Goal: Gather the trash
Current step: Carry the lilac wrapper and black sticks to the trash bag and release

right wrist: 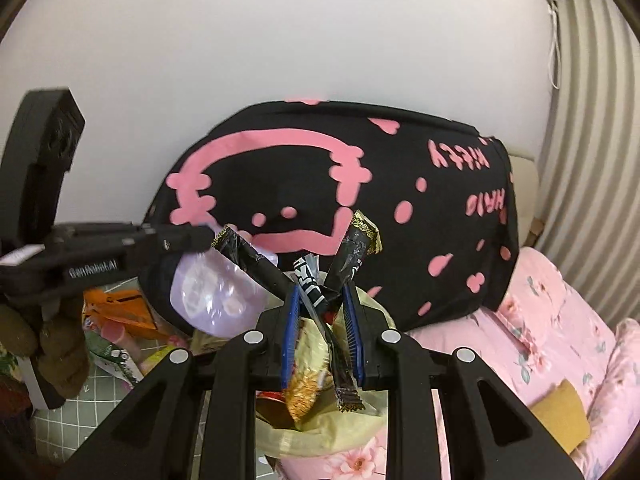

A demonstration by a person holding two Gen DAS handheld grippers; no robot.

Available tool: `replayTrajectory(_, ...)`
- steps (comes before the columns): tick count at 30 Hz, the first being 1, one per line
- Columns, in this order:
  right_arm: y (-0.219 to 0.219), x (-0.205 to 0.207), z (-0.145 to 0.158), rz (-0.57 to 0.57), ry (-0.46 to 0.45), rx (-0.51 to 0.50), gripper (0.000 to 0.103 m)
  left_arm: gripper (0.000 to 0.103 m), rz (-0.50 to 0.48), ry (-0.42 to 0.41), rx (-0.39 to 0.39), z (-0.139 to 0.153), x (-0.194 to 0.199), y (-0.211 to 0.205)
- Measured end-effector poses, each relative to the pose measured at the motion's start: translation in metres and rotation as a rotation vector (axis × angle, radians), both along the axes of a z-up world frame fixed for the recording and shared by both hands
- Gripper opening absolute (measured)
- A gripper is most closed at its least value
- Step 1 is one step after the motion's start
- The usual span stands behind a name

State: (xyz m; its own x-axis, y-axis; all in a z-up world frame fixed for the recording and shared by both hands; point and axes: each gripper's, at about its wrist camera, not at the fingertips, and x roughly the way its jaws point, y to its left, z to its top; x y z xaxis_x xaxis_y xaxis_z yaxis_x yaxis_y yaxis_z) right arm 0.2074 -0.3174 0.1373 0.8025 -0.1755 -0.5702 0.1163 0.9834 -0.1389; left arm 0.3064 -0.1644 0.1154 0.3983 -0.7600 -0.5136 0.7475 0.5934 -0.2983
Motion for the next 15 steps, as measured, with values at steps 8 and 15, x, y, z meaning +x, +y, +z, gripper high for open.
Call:
replayTrajectory(8,-0.026,-0.010,-0.008,-0.079,0.025,0.024,0.022,0.012,-0.008,0.018,0.064,-0.018,0.006,-0.029)
replayTrajectory(15,-0.034,-0.011,-0.014,-0.092,0.030,0.048,0.022,0.036,0.031,0.075,0.043,-0.029,0.017,-0.022)
